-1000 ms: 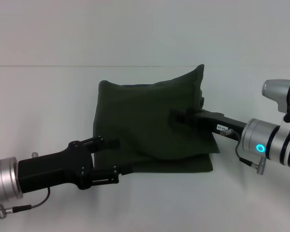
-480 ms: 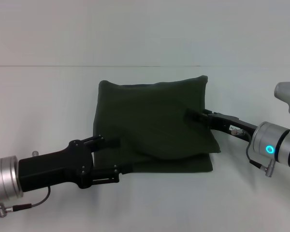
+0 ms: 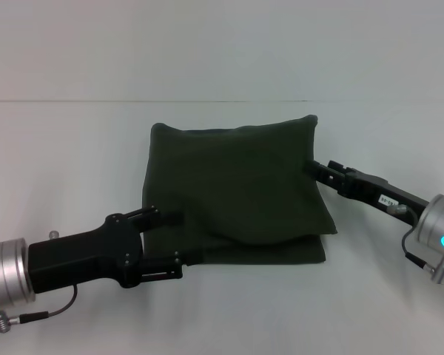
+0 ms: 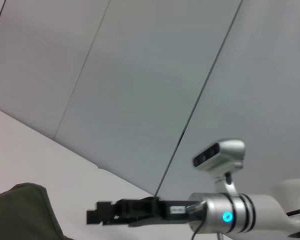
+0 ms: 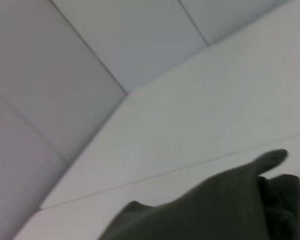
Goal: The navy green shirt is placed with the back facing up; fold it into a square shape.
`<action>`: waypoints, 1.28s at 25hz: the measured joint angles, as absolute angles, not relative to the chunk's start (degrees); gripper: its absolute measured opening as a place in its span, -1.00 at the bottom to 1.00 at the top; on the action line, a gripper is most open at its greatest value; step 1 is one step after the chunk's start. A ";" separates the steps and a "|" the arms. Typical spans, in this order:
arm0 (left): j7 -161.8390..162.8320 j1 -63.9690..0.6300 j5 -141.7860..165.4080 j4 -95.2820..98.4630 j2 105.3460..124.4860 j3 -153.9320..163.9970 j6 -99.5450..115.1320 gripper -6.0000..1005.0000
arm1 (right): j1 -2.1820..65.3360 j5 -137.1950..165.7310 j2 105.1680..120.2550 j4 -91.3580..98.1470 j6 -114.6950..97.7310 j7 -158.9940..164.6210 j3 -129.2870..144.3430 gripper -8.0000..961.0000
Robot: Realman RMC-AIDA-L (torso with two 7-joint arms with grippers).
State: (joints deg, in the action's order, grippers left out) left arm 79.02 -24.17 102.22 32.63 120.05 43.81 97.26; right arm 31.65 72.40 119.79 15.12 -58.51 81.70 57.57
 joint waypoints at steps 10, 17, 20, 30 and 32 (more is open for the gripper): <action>79.15 -24.01 101.78 32.44 120.11 43.77 97.19 0.80 | 27.10 80.23 119.61 15.55 -73.04 77.34 58.27 0.59; 79.66 -23.83 101.77 32.42 120.30 43.77 97.12 0.80 | 24.46 81.66 119.59 14.65 -70.30 77.16 58.11 0.59; 79.84 -23.68 101.77 32.43 120.39 43.77 97.11 0.80 | 23.65 81.68 119.44 14.70 -69.96 77.16 57.88 0.59; 79.79 -23.38 102.28 32.43 120.00 44.12 97.47 0.80 | 21.94 81.73 117.85 15.66 -81.11 69.69 57.84 0.59; 79.08 -23.38 103.00 32.57 119.38 44.62 97.61 0.80 | 21.19 81.73 117.24 16.41 -84.19 65.35 57.87 0.59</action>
